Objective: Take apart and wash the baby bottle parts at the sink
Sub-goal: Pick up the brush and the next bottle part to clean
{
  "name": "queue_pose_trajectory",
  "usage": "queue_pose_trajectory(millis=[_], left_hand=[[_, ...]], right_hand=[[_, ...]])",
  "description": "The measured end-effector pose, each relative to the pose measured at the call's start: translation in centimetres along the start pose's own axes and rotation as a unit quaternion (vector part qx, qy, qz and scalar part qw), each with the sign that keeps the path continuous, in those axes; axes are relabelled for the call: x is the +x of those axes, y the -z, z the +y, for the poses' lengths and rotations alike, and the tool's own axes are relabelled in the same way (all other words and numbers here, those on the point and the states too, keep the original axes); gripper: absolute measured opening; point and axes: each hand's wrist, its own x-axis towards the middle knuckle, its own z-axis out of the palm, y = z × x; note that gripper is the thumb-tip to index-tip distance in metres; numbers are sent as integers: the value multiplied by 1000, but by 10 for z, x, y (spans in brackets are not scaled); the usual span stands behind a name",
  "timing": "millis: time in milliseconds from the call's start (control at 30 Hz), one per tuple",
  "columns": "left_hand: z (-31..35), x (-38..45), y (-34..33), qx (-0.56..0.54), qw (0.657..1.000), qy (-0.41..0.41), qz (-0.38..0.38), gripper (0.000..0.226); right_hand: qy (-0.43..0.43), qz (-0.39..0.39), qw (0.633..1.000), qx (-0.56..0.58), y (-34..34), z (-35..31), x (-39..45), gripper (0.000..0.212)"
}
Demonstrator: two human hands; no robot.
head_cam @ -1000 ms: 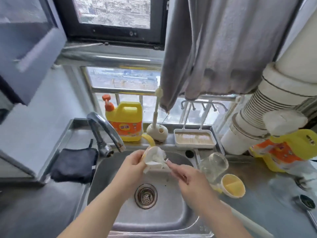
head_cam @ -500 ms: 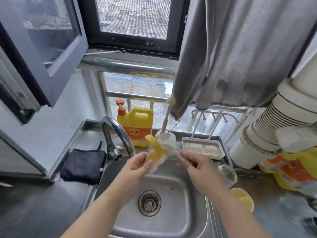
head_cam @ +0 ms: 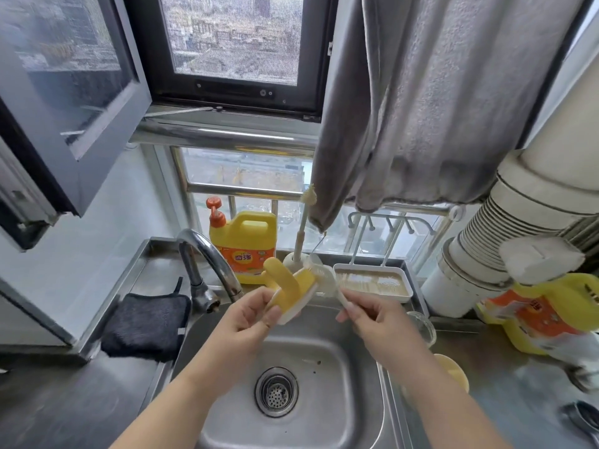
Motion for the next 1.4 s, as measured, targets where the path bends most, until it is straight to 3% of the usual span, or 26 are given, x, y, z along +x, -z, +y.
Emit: queue_pose_trajectory(millis=[167,300,400,600,800,900,1000,1167,1233,1400], left_hand=[[5,3,5,29,1000,1,9,15],[8,3,-1,52,999,-16,-4,14],[12,5,-3,59,998,-20,15,13],[16,3,-8,12,999,-29,-6,20],[23,7,-5,-95,995,2,-13,34],[23,9,-8,-126,991,29,25,32],[21,14,-10,-48,995,59,65,26],[18,13,-21,78,993,82,28,13],[17,12,-23,119,990,72,12,11],[26,18,-12,70,995,65,38,15]], right_hand=[[31,-31,999,15,1,-10,-12,34],[-3,12,1000,28,1,-3,-4,25],[16,-3,999,30,2,-8,-10,29],[-18,2,999,34,5,-3,-2,31],[-35,-16,990,135,5,-1,-10,31],[-37,4,995,97,2,1,-11,32],[14,46,998,33,7,-7,-17,32],[154,63,972,-168,2,-17,-13,53],[157,78,970,-166,5,-15,-5,56],[157,30,972,-170,9,-6,-19,55]])
